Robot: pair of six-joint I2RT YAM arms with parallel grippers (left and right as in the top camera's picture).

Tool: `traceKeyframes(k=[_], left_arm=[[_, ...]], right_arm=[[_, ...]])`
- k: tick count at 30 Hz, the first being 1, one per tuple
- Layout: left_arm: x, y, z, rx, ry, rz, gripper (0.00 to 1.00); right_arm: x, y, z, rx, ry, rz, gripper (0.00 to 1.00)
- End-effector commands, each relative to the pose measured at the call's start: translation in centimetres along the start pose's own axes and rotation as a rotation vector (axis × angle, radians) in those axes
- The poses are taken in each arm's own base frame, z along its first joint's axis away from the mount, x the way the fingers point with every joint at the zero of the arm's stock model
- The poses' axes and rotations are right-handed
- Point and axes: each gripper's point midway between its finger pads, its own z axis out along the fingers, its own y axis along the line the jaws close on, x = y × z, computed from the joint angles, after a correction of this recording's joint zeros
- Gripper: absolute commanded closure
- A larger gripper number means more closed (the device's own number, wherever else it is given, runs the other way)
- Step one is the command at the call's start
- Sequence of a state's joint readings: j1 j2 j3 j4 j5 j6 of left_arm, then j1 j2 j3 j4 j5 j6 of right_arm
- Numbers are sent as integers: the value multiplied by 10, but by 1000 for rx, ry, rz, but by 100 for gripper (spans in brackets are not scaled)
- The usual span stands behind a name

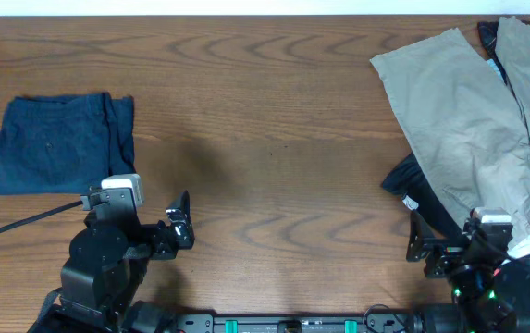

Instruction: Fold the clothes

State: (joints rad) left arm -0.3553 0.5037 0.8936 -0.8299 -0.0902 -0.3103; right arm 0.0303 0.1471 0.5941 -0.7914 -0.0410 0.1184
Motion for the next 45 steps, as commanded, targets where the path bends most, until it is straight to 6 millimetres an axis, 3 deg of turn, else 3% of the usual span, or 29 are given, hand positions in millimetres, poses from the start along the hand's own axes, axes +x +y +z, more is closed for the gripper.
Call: traceKeyframes(k=[1, 11, 17, 22, 27, 45], left_arm=[[0, 3, 1, -16, -4, 1, 2], [0, 3, 1, -16, -4, 1, 2], [0, 3, 1, -16, -4, 1, 2], [0, 3, 1, -16, -4, 1, 2], [0, 3, 1, -16, -4, 1, 2], [0, 3, 1, -16, -4, 1, 2]], right_arm=[[8, -2, 11, -4, -59, -48, 1], [-9, 8, 47, -85, -363, -69, 1], [-4, 5, 60, -88, -492, -74, 1], [0, -7, 63, -9, -478, -90, 1], [47, -12, 82, 0, -268, -93, 1], [46, -12, 82, 0, -272, -94, 1]])
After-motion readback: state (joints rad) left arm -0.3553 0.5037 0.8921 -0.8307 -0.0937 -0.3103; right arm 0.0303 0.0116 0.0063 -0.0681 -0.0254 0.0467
